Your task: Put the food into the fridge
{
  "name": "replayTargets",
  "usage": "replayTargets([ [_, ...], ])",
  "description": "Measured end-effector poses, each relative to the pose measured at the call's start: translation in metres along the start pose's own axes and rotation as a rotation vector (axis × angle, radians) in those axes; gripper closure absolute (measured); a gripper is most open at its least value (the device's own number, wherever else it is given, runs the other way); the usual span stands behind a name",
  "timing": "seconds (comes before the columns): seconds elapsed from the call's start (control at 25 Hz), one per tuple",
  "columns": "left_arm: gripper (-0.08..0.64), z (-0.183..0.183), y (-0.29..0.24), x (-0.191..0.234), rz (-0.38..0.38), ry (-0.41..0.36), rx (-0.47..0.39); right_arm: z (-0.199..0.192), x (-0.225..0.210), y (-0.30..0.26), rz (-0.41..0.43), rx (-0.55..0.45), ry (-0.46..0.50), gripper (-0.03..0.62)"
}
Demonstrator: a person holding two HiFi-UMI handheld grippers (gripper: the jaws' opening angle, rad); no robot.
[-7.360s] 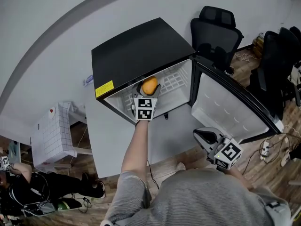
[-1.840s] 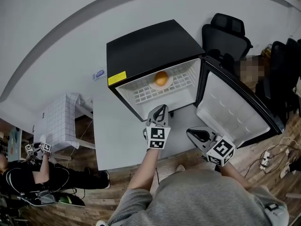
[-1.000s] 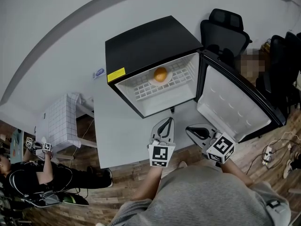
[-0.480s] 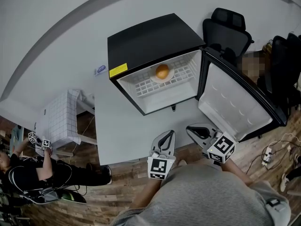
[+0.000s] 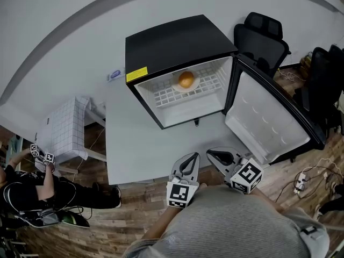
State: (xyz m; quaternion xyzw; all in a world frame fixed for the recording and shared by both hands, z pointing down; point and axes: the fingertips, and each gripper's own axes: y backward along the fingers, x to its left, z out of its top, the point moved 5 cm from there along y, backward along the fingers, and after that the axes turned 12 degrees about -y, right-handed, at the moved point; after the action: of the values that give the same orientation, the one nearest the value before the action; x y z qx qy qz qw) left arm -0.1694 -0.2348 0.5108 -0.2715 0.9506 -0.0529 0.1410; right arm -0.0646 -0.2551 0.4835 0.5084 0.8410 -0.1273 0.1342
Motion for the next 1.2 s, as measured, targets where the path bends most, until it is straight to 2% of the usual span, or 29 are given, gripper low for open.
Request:
replayTargets([
  [0.28, 0.548, -0.010, 0.000, 0.005, 0.011, -0.007, 0.029, -0.004, 0.003, -0.002, -0.003, -0.004, 0.001, 0.579],
  [0.44, 0.548, -0.010, -0.008, 0.000, -0.024, -0.010, 0.039, -0.004, 0.001, 0.001, -0.032, 0.008, 0.001, 0.580],
  [0.6, 0.547, -0.011, -0.015, -0.008, -0.073, -0.029, 0.051, -0.008, 0.005, 0.004, -0.019, 0.042, 0.043, 0.580],
  [0.76, 0.548, -0.012, -0.018, -0.011, -0.100, -0.046, 0.056, -0.006, 0.005, 0.005, -0.027, 0.032, 0.049, 0.580],
  [1.2, 0.548, -0.018, -0.011, -0.006, -0.097, -0.055, 0.065, -0.015, 0.002, -0.002, -0.039, -0.001, 0.015, 0.580],
])
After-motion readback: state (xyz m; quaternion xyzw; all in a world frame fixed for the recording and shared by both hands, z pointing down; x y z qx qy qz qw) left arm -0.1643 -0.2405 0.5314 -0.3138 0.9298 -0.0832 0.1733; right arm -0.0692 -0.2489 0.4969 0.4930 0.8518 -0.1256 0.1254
